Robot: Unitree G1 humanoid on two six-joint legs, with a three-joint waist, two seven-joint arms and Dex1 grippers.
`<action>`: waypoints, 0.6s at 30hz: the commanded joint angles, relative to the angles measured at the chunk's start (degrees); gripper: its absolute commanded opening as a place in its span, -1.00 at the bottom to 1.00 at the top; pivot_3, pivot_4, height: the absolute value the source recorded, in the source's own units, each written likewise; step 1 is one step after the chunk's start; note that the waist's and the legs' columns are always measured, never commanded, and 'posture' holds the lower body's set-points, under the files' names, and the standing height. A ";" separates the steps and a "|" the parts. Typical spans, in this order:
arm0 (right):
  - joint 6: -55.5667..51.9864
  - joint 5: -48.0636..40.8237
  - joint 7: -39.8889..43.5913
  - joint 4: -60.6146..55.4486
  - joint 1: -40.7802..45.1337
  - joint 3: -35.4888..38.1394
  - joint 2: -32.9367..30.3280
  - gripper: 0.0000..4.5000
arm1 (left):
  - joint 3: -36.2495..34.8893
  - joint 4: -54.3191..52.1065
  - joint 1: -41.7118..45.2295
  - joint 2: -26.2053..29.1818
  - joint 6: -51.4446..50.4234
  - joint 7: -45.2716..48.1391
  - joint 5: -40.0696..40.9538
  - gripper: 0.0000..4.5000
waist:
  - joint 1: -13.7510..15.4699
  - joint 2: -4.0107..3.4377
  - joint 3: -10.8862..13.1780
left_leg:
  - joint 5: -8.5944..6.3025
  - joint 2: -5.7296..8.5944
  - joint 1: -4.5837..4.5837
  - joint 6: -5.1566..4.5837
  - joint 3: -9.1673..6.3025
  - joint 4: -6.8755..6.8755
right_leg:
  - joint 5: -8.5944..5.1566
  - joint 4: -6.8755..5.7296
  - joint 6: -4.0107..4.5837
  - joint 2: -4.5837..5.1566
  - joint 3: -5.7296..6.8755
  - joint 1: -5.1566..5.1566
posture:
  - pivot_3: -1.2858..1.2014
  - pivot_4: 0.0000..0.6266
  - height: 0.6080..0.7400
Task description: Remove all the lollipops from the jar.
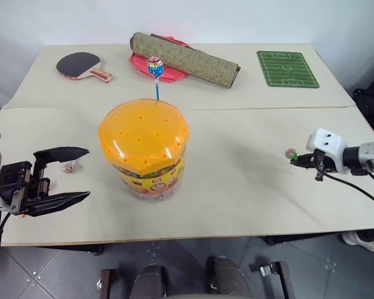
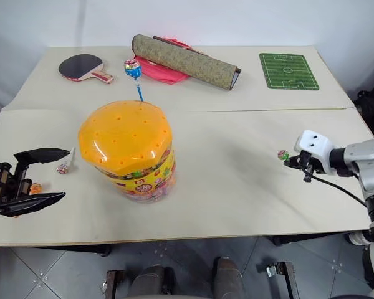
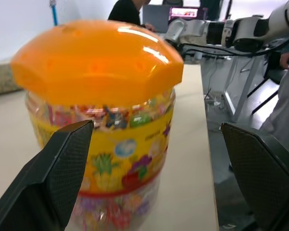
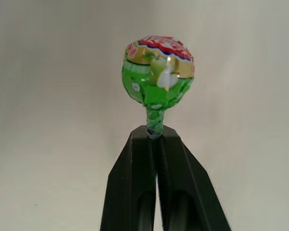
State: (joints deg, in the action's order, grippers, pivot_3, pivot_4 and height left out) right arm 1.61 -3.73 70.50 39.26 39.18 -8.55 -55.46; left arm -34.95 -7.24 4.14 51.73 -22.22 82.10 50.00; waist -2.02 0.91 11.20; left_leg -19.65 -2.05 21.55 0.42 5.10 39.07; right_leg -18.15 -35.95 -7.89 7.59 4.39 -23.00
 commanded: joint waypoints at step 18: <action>-40.98 -34.64 -11.87 -33.81 21.45 7.74 27.00 0.82 | -8.71 -1.93 -0.25 -4.52 -12.42 -15.19 15.73 1.00 | 0.37 -0.12 0.07 | -0.08 -0.51 0.00 0.15 -0.46 0.07 | 0.08 -0.58 0.12 -0.10 0.03 -0.36 | 0.03 -0.52 1.00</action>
State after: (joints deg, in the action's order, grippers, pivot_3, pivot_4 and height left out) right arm -36.17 -38.88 62.43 6.71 59.81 -0.74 -28.59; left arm -42.56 -8.39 3.58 47.21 -34.70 67.08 64.37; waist -1.64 0.78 11.28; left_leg -19.73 -2.54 21.57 0.56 4.64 39.14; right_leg -18.06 -36.55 -7.76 7.50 4.44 -23.36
